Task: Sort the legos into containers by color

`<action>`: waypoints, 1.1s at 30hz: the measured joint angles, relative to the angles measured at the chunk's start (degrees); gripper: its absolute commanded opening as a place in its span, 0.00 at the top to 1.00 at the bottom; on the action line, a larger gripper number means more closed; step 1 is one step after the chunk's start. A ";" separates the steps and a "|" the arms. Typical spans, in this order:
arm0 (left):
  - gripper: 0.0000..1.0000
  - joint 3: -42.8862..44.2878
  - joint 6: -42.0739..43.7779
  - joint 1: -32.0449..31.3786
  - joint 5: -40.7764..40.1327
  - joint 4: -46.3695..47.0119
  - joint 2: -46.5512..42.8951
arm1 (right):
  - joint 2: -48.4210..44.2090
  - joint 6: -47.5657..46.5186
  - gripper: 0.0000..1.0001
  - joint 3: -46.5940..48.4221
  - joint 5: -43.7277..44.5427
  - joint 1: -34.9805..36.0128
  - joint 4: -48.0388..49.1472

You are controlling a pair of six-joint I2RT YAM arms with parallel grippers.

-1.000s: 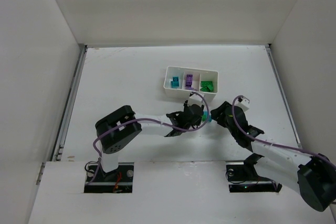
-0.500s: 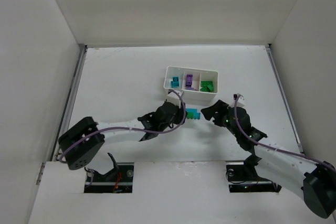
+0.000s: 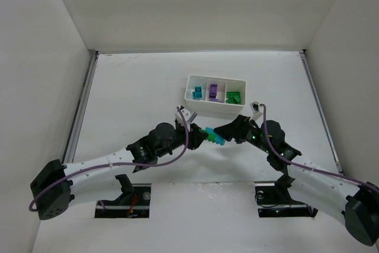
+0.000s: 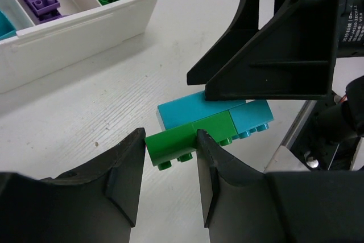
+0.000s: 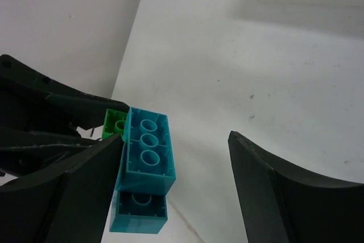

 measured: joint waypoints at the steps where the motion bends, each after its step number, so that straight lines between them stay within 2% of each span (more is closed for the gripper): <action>1: 0.81 -0.24 0.15 -0.13 0.20 -0.20 -0.42 | 0.15 0.11 0.23 0.00 -0.70 0.28 0.44; 7: 0.81 -1.09 1.27 -0.66 0.68 -1.70 -1.03 | 2.51 1.75 0.38 0.00 -4.39 1.95 2.25; 13: 0.81 -1.11 2.58 -1.27 0.42 -2.16 -0.74 | 3.43 3.63 0.44 0.00 -6.73 2.01 4.46; 25: 0.81 -1.07 5.68 -2.80 -2.23 -2.80 0.22 | 9.46 4.96 0.37 0.00 -8.66 1.99 5.07; 29: 0.82 -1.01 6.56 -3.28 -2.80 -3.13 0.22 | 9.51 5.09 0.37 0.00 -9.27 1.55 5.73; 33: 0.82 -1.01 7.08 -3.48 -3.54 -3.30 0.17 | 10.23 5.68 0.43 0.00 -10.16 1.51 7.54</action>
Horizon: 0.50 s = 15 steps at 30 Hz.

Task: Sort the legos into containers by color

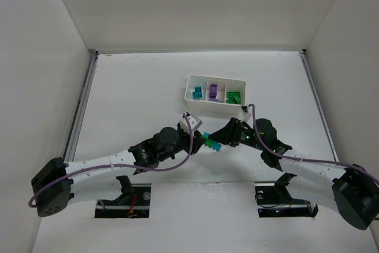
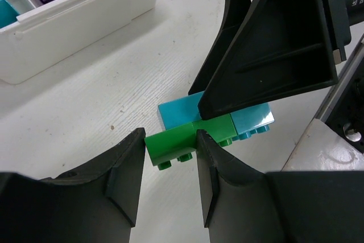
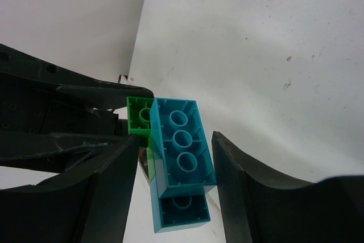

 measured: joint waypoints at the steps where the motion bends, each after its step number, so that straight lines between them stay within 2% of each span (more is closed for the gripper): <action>1: 0.82 0.00 0.15 0.00 -0.13 -0.04 -0.07 | 0.48 0.28 0.44 0.00 -0.26 -0.20 0.28; 5: 0.82 0.00 0.76 -0.15 -0.63 -0.04 -0.22 | 2.32 1.86 0.46 -0.04 -1.49 -0.72 1.90; 15: 0.81 0.07 1.81 -0.39 -2.01 -0.22 -1.05 | 4.66 4.37 0.63 -0.15 -3.61 -1.73 6.05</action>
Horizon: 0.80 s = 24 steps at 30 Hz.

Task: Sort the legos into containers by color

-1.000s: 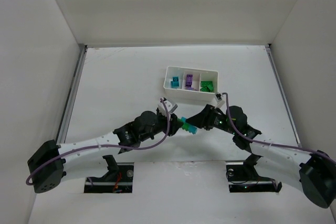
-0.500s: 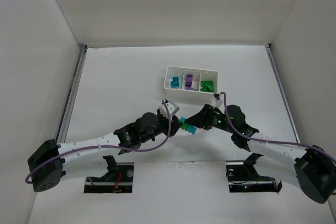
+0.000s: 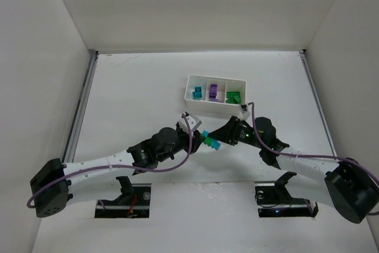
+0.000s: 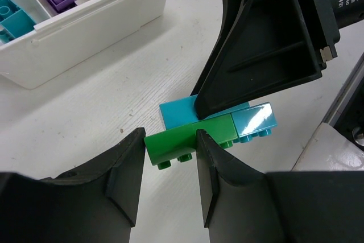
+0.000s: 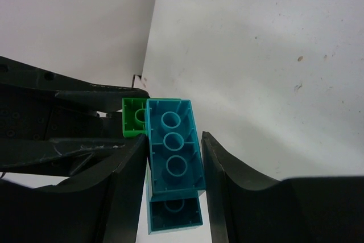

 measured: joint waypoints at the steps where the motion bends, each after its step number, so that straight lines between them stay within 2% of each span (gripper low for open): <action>1: 0.79 0.02 0.04 0.00 -0.07 0.11 -0.07 | 0.09 0.26 0.64 -0.07 -0.20 -0.11 0.35; 3: 0.74 0.04 0.09 0.00 -0.33 0.26 -0.20 | 0.24 0.74 0.67 -0.15 -0.37 -0.24 1.09; 6: 0.57 0.04 0.11 -0.02 -1.11 1.05 -0.22 | 0.26 1.55 0.68 -0.17 -0.48 -0.63 1.86; 11: 0.38 0.04 -0.02 -0.07 -3.58 4.33 -0.22 | 0.26 3.37 0.68 -0.15 -1.25 -0.46 4.31; 17: 0.38 0.04 -2.47 0.44 -6.05 7.63 -0.87 | 0.33 3.89 0.68 -0.09 -0.94 -0.48 5.31; 21: 0.30 0.04 -5.14 1.20 -7.63 8.83 -1.18 | 0.98 4.11 0.68 0.31 -0.20 -0.48 6.49; 24: 0.30 0.02 -8.85 1.92 -10.73 9.07 -1.36 | 1.46 4.28 0.68 0.74 1.25 -0.52 7.23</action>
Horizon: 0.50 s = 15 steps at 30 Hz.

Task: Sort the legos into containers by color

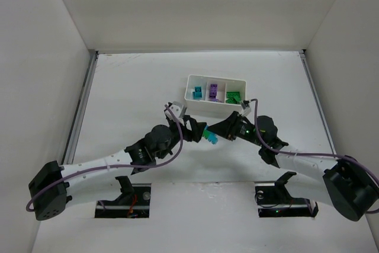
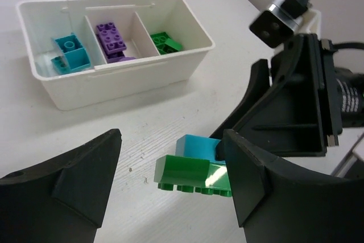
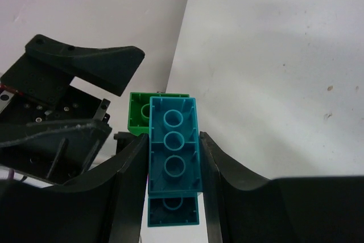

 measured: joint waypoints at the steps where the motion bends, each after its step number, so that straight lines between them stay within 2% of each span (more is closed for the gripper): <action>1: 0.30 -0.09 -1.66 0.24 -1.31 0.22 -0.11 | 0.00 0.00 0.68 0.17 0.72 0.00 0.07; 5: 0.30 -2.69 -12.02 1.31 -6.75 1.92 -2.03 | 0.20 -0.26 0.68 1.51 4.81 0.00 0.81; 10: 0.31 -10.54 -27.17 2.80 -10.23 8.37 -4.81 | 3.85 0.22 0.67 5.18 8.48 0.02 3.45; 15: 0.31 -15.39 -34.16 2.89 -10.29 16.57 -4.00 | 9.09 3.63 0.67 7.54 10.03 0.28 7.30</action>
